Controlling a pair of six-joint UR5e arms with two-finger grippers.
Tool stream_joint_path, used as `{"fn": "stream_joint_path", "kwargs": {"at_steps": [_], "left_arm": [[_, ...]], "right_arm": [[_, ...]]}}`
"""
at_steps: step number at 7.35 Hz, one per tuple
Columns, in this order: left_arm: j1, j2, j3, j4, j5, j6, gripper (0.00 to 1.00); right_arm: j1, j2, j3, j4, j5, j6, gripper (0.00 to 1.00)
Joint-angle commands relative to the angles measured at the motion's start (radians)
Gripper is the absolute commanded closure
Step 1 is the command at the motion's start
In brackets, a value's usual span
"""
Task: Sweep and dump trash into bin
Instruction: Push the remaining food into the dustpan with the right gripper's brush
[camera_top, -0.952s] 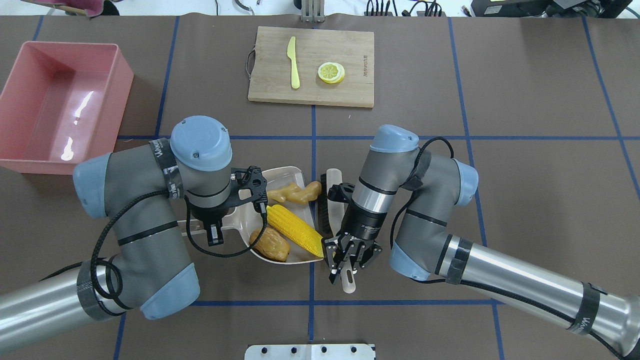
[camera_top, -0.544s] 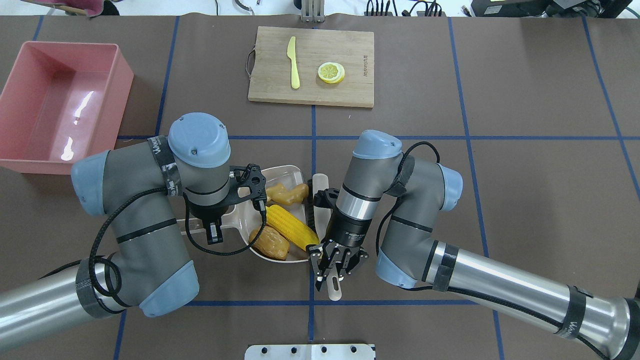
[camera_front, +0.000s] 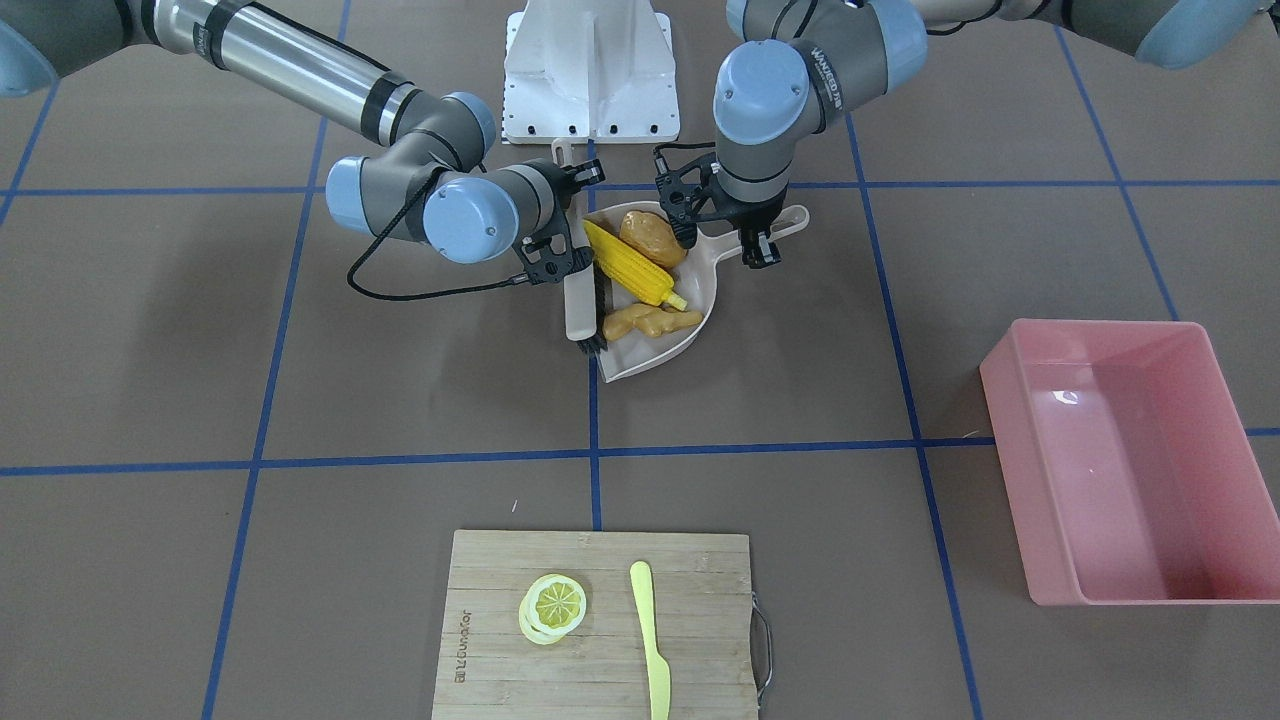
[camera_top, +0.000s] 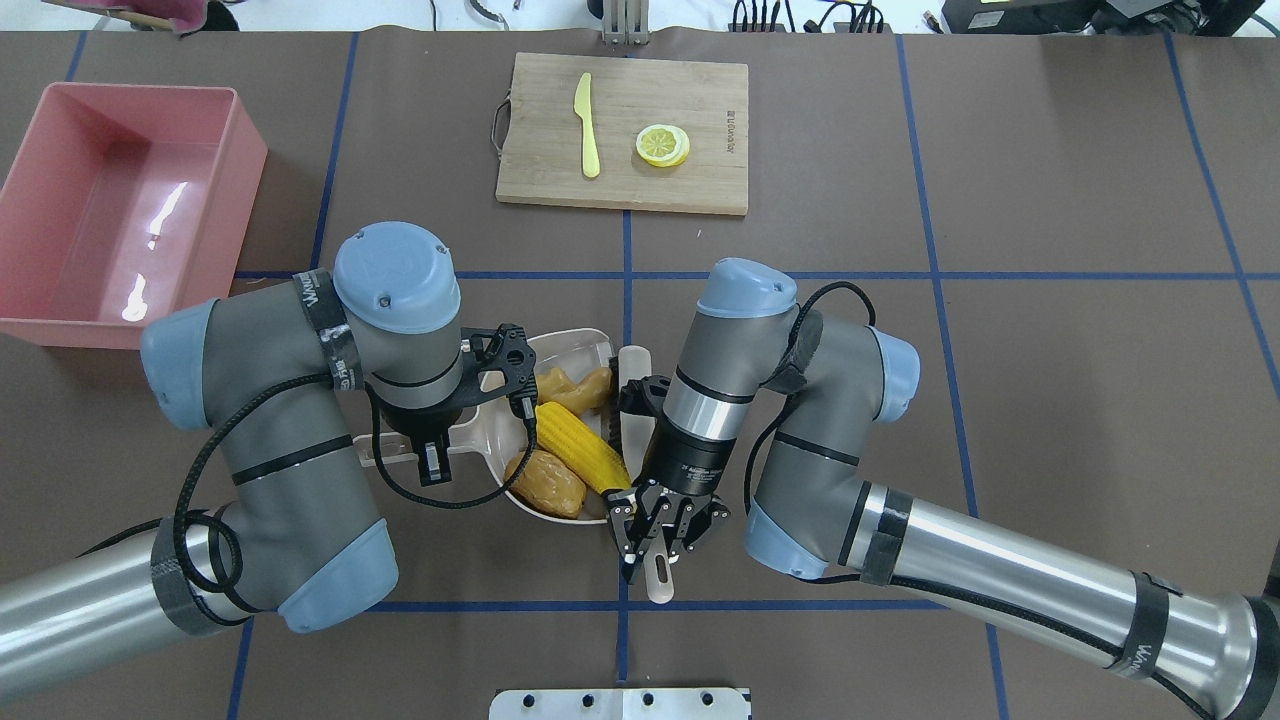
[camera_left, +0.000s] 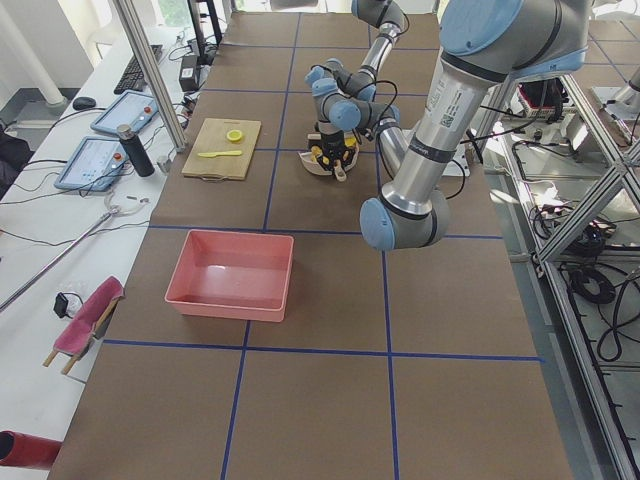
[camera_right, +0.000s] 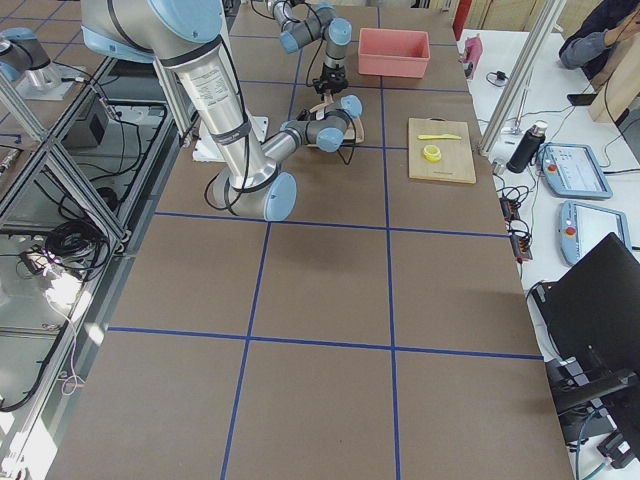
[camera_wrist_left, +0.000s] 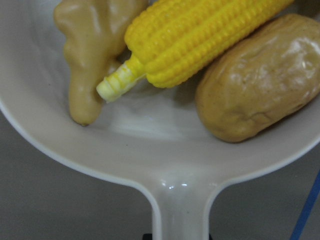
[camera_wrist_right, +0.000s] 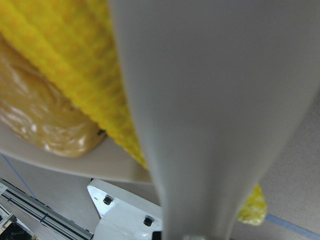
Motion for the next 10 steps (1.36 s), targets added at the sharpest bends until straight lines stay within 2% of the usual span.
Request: {"fn": "stream_joint_path", "kwargs": {"at_steps": [1,4,7,8,10], "left_arm": [[-0.008,0.003,0.0,-0.075,0.001,-0.005,1.0],[-0.042,0.003,0.0,-0.158,0.002,-0.037,1.0],[-0.089,0.02,-0.005,-0.302,0.002,-0.072,1.0],[-0.094,0.026,-0.005,-0.351,0.002,-0.11,1.0],[-0.108,0.032,-0.008,-0.37,0.002,-0.117,1.0]], "right_arm": [[0.03,-0.009,0.057,0.0,0.009,0.067,1.0],[0.09,-0.087,0.172,-0.005,0.037,0.074,1.0],[0.148,-0.107,0.317,-0.191,0.04,0.074,1.0],[0.181,-0.159,0.389,-0.234,0.04,0.074,1.0],[0.25,-0.228,0.473,-0.258,0.04,0.074,1.0]]}}
